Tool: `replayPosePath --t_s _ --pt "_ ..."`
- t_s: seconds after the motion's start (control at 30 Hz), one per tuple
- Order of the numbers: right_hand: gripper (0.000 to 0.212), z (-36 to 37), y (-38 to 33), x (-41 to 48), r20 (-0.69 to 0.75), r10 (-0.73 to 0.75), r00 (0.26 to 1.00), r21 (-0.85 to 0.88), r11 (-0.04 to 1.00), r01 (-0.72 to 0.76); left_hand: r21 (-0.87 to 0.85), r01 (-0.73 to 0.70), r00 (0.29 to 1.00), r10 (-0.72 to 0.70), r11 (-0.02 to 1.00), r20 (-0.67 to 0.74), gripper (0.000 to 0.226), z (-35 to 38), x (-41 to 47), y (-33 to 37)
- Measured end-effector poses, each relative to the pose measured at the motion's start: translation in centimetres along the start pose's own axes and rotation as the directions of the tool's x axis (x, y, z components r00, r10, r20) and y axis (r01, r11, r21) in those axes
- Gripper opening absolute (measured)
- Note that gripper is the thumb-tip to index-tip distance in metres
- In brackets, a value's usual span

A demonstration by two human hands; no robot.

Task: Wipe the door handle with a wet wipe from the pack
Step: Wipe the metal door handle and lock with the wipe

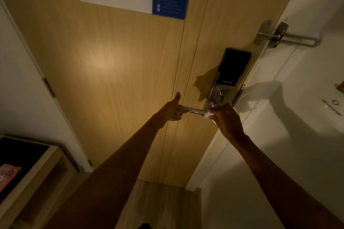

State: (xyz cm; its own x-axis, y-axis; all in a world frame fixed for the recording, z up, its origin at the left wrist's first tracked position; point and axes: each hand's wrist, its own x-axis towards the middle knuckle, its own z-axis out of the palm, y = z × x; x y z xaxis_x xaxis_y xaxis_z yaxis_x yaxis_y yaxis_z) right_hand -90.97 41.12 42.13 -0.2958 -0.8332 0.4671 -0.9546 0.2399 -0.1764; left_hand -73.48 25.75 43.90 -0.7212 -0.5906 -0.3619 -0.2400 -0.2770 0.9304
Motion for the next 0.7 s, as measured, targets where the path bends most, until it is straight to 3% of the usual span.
replayPosePath --t_s 0.7 --pt "0.025 1.8 -1.2 0.6 0.023 -0.015 1.0 -0.006 1.0 0.016 -0.011 -0.04 0.998 0.039 0.999 -0.053 0.074 0.2 0.7 -0.3"
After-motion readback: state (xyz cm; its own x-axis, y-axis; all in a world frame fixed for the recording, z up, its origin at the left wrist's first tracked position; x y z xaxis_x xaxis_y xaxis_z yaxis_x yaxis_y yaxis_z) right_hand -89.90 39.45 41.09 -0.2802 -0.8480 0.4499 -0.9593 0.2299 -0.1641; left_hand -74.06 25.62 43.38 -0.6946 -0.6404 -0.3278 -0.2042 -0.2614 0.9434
